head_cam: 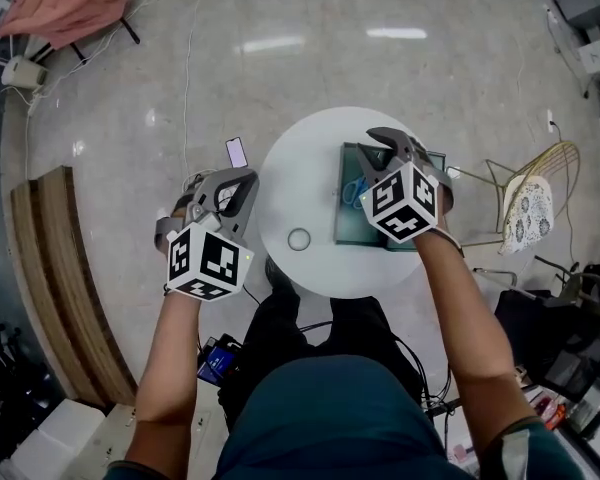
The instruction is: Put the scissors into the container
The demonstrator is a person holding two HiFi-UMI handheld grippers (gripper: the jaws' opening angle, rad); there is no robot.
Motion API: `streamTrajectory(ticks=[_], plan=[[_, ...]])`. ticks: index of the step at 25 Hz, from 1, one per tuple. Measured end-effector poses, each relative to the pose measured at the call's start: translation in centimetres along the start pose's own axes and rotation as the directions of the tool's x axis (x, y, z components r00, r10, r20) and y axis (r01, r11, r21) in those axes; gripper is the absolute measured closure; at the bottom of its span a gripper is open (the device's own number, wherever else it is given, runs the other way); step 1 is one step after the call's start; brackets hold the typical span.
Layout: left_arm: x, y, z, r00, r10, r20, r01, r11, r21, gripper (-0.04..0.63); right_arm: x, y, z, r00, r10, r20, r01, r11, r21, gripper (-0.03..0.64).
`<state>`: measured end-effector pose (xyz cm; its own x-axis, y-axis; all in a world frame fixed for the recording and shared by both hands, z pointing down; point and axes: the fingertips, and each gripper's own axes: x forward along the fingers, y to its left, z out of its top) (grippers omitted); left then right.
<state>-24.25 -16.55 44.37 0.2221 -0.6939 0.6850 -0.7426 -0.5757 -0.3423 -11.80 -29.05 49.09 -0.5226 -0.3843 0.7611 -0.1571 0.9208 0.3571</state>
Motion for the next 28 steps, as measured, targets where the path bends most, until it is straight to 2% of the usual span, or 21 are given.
streamTrajectory(ticks=[12, 16, 19, 28], plan=[[-7.1, 0.1, 5.4, 0.998, 0.029, 0.047, -0.031, 0.998, 0.046, 0.577, -10.3, -2.5, 2.8, 0.994, -0.080, 0.071, 0.075, 0.995, 0.072, 0.510], [-10.4, 0.5, 7.9, 0.996, 0.054, 0.070, -0.059, 0.996, 0.061, 0.577, -15.1, -2.8, 3.8, 0.990, -0.106, 0.089, 0.099, 0.992, 0.078, 0.556], [-12.7, 0.4, 9.0, 0.994, 0.073, 0.083, -0.080, 0.994, 0.075, 0.577, -18.4, -2.4, 4.6, 0.987, -0.123, 0.106, 0.113, 0.989, 0.093, 0.577], [-18.8, -2.1, 10.0, 0.990, 0.108, 0.088, -0.116, 0.990, 0.084, 0.577, -26.5, 0.4, 4.9, 0.977, -0.163, 0.135, 0.148, 0.982, 0.119, 0.578]])
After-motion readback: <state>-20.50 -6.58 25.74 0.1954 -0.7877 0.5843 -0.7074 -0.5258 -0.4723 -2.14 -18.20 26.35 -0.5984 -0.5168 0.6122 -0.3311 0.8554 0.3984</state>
